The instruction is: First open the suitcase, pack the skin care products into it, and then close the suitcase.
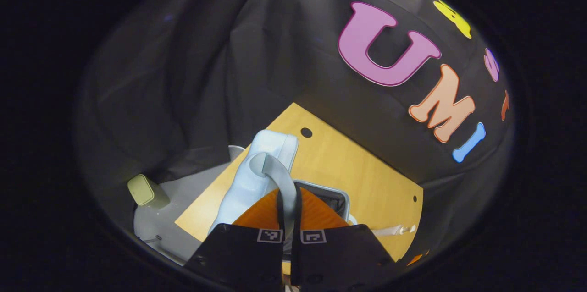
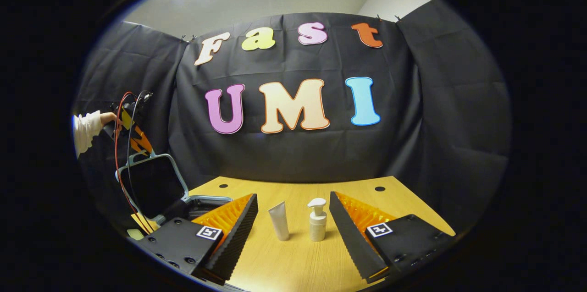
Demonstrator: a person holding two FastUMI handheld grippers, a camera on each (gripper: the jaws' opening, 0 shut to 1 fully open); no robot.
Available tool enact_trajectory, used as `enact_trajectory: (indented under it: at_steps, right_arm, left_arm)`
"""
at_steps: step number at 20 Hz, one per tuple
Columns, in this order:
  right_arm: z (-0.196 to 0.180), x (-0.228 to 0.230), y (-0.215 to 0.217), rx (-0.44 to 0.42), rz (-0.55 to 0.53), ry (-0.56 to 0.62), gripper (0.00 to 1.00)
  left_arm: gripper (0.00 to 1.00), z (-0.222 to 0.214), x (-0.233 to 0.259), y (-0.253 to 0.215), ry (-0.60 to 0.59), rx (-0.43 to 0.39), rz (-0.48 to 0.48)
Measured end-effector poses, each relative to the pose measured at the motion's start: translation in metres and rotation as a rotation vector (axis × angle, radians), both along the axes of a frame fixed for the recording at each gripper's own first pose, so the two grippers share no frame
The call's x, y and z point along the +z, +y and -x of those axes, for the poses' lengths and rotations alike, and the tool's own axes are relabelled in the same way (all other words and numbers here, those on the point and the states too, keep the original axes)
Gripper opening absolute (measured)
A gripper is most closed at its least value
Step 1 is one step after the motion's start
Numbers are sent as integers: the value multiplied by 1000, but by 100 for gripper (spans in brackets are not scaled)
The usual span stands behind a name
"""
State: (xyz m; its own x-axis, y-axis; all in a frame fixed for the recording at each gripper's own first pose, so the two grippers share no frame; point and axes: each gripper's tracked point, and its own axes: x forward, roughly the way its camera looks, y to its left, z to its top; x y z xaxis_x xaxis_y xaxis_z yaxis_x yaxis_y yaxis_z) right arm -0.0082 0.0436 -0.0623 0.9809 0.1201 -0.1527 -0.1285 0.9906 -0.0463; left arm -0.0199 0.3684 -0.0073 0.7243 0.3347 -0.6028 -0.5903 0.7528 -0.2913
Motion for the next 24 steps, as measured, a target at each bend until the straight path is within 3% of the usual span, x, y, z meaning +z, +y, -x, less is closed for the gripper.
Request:
enact_trajectory:
  at_steps: [8,13,17,24]
  right_arm:
    - [-1,-8,22,-16,27,18,97]
    - [-9,-12,25,-35,-7,32,98]
    - [-18,-12,20,-54,-2,33,99]
    - [-26,-17,21,-62,-9,56,99]
  left_arm:
    - [0,30,-34,74,73,31,-103]
    - [0,56,-70,113,116,66,-120]
    - [0,71,-106,140,133,105,-83]
    - [0,81,-190,140,136,81,22]
